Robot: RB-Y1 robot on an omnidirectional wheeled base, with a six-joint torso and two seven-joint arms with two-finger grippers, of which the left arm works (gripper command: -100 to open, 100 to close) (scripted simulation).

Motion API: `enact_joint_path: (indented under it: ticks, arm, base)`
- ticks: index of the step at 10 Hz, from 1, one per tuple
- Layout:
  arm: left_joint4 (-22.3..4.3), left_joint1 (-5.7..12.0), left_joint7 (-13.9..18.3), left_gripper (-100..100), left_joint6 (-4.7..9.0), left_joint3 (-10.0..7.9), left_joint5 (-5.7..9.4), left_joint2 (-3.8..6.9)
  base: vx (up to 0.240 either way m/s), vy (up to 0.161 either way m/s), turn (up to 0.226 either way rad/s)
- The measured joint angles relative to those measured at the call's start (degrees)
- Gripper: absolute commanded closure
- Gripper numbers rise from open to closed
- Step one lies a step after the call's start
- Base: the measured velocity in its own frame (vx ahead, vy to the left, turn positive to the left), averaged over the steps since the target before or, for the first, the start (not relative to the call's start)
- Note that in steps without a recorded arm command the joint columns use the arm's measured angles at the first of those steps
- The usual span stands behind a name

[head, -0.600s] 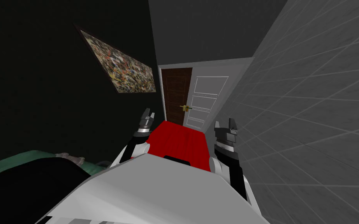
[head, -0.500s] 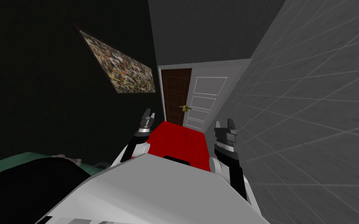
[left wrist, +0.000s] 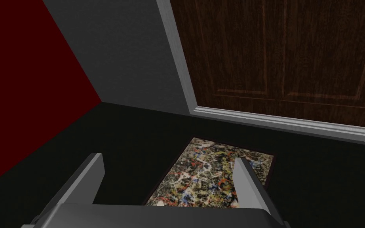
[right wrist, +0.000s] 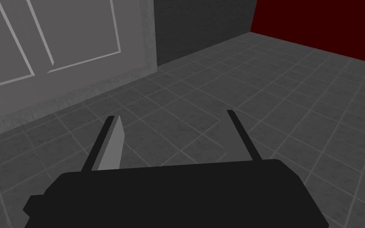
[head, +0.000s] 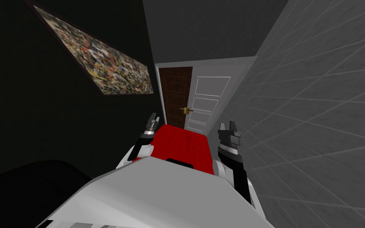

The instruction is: Pull the door open

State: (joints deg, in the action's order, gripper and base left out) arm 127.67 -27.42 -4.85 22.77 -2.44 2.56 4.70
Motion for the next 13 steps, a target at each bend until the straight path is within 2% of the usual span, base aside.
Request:
enact_joint_path:
  ticks: [4,10,13]
  arm:
    - [-4.85,2.33,1.31,-100,-0.33,-0.47,0.68,1.49]
    - [-10.77,4.56,2.86,-100,-0.38,-0.69,1.44,3.14]
    - [-14.16,6.24,3.79,-100,-0.64,-1.11,1.97,4.23]
  base:
    - [0.104,-0.019,-0.059]
    - [0.101,-0.015,-0.057]
    - [0.101,-0.014,-0.056]
